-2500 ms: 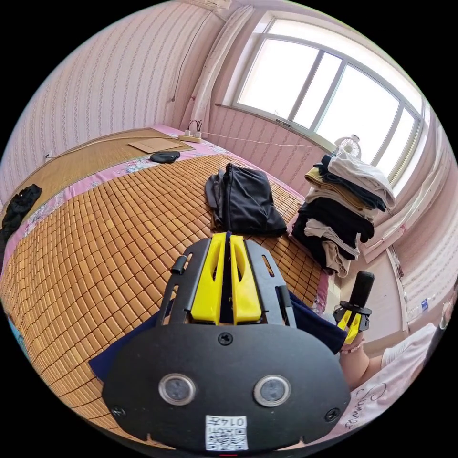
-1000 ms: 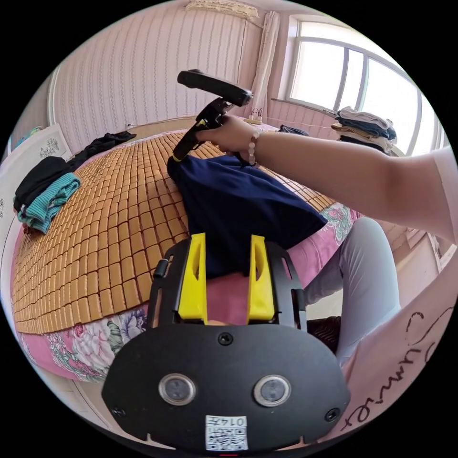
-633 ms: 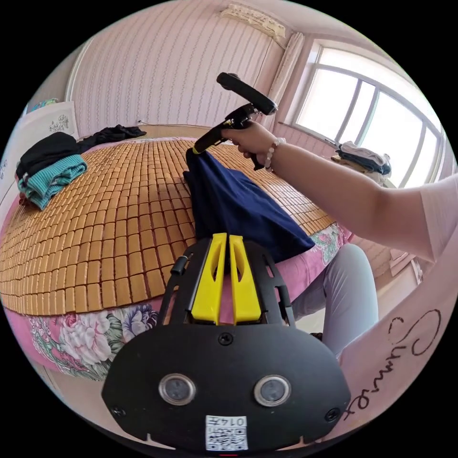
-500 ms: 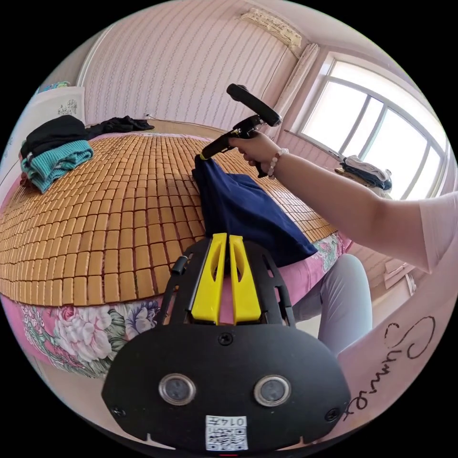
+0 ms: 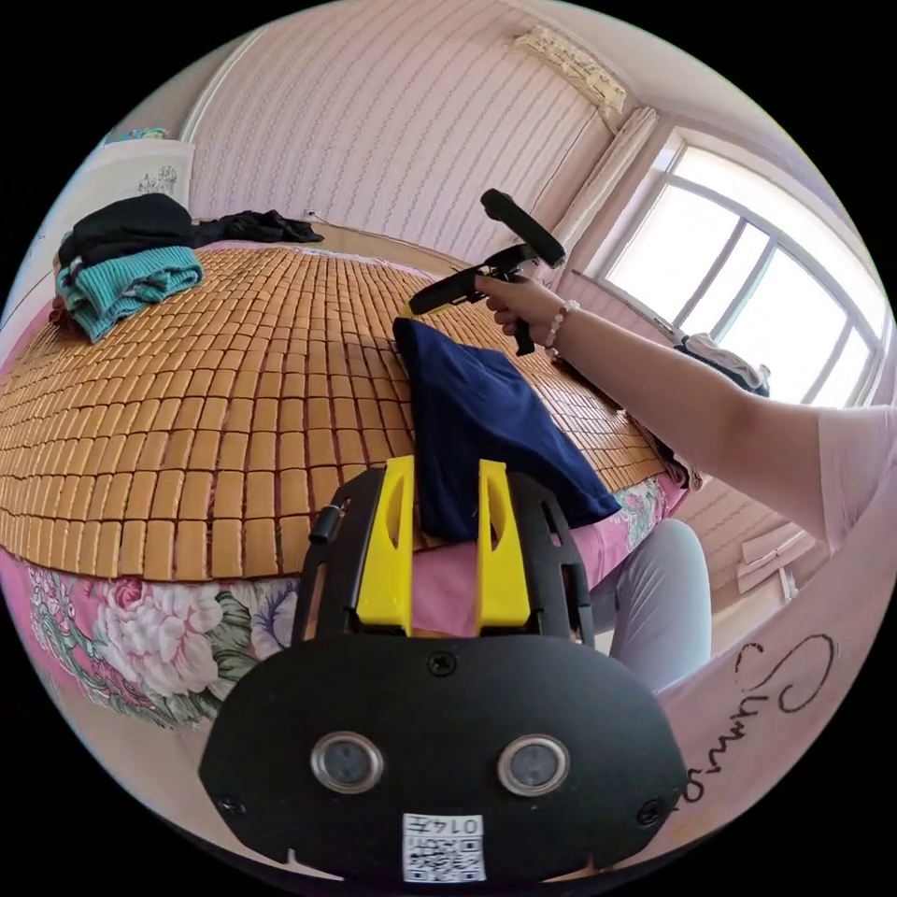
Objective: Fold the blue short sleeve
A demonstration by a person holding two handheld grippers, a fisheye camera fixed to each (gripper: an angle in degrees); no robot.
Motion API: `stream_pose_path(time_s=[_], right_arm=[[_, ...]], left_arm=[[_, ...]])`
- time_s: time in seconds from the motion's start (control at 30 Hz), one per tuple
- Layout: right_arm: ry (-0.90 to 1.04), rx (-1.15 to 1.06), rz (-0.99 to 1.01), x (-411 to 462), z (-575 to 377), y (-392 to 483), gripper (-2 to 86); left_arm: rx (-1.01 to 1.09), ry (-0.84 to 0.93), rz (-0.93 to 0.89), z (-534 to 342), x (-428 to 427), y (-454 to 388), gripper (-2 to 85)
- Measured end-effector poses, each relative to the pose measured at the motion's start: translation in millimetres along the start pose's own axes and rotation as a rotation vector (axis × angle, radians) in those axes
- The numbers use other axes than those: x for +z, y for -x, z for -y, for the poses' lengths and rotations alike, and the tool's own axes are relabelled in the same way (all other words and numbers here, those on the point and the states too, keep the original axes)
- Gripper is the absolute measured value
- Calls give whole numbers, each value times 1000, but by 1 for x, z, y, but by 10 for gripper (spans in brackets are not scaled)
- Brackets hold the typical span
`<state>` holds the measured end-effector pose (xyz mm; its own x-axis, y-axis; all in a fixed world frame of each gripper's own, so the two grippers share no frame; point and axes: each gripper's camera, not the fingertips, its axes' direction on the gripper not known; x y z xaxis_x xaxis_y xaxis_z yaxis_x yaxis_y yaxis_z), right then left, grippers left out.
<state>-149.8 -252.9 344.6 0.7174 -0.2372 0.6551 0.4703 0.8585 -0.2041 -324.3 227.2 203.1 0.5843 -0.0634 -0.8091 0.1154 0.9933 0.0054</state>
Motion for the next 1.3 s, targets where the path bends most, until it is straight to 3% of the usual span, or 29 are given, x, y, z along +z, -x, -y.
stream_pose_path(time_s=[0.13, 0.27, 0.37, 0.7, 1.0, 1.3], right_arm=[[163, -97, 60, 28, -2, -6, 141], [126, -167, 60, 17, -13, -5, 78], [94, -164, 67, 3, -25, -15, 57], [-369, -3, 203, -141, -178, -91, 48], [-581, 96, 178, -248, -303, -154, 47], [-652, 244, 38, -320, -368, -242, 45]], left_arm=[[39, 107, 56, -1, 28, -16, 103], [134, 100, 176, -7, 35, -40, 69], [138, 105, 118, -9, 37, -44, 28], [359, -147, 88, -26, -4, -109, -3], [421, -276, -140, 22, -33, -187, -6], [549, -229, -395, 121, 38, -301, -7]])
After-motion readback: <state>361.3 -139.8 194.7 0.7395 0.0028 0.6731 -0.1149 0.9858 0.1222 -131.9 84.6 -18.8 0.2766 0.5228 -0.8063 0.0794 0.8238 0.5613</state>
